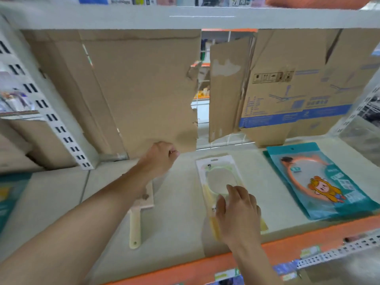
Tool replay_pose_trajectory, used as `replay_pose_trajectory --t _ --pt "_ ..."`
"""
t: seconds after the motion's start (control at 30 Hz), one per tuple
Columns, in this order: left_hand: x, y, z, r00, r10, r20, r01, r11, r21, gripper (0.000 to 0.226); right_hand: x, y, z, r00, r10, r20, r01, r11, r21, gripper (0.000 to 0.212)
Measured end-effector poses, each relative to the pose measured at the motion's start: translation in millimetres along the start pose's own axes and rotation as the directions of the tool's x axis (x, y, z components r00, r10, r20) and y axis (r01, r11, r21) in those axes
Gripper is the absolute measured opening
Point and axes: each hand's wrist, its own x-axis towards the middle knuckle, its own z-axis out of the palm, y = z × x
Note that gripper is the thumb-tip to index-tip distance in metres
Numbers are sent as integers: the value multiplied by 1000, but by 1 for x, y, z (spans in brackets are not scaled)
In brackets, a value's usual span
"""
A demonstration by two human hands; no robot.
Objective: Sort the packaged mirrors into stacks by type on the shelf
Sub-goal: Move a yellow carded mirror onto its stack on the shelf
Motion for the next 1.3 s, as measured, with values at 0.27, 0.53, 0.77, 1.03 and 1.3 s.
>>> replay_pose_trajectory --t 0.27,0.53,0.77,1.03,1.3 --pt "-86 -80 -80 982 -16 -189 46 987 157 30 -9 -95 26 971 -224 85 218 973 78 41" --pt "-190 -166 -137 945 -229 -234 301 887 349 49 -55 -219 49 843 -494 212 456 866 206 64" --pt "-268 -243 -192 882 -369 -293 460 807 370 57 -110 -312 65 692 -626 359 491 773 402 52" --pt "-338 -316 -240 786 -479 -391 594 760 263 41 -167 -386 83 616 -658 433 542 753 374 45" --pt "-375 -387 -272 702 -595 -391 676 730 103 31 -204 -443 94 654 -655 378 569 755 325 38"
